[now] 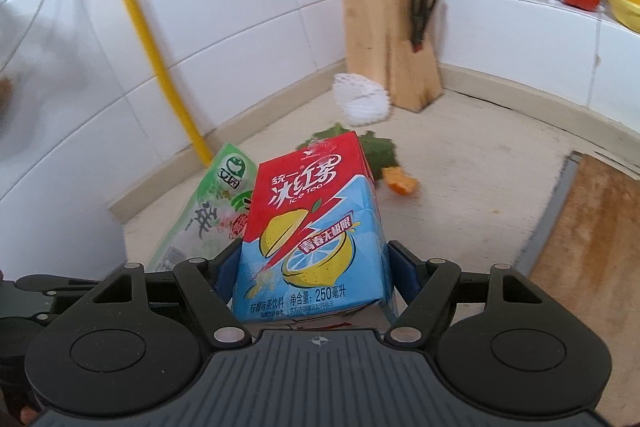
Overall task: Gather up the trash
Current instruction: 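Lift the held carton and green packet with both tools off the counter, then carry the iced tea carton and green packet with both tools down to the bin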
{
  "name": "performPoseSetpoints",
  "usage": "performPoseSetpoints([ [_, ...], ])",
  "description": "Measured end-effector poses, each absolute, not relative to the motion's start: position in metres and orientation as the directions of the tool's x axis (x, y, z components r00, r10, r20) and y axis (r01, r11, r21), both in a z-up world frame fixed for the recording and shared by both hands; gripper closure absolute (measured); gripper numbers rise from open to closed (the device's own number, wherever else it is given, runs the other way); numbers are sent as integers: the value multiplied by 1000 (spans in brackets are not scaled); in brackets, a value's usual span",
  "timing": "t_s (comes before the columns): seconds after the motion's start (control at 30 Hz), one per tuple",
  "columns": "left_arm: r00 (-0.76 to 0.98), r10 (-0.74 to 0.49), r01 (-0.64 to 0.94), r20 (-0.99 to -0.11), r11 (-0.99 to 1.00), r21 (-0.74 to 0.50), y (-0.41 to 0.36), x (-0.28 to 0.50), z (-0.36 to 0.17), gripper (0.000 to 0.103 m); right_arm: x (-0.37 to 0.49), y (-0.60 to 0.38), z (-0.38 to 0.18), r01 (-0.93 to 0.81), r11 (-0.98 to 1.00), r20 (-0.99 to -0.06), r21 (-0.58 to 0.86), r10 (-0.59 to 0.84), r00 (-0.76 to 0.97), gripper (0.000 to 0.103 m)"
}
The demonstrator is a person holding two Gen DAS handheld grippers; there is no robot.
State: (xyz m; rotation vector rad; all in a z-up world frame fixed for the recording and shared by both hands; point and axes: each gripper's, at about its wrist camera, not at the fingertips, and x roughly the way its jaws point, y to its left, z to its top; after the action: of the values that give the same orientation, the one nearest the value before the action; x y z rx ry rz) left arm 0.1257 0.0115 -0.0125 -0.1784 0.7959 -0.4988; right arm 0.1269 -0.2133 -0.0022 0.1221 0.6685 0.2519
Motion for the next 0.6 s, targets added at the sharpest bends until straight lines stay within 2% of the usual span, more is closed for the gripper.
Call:
performPoseSetpoints([
  [0.6, 707, -368, 195, -605, 922, -333, 96, 84, -5, 102, 126, -122, 6, -377, 913, -591, 157, 393, 705, 24],
])
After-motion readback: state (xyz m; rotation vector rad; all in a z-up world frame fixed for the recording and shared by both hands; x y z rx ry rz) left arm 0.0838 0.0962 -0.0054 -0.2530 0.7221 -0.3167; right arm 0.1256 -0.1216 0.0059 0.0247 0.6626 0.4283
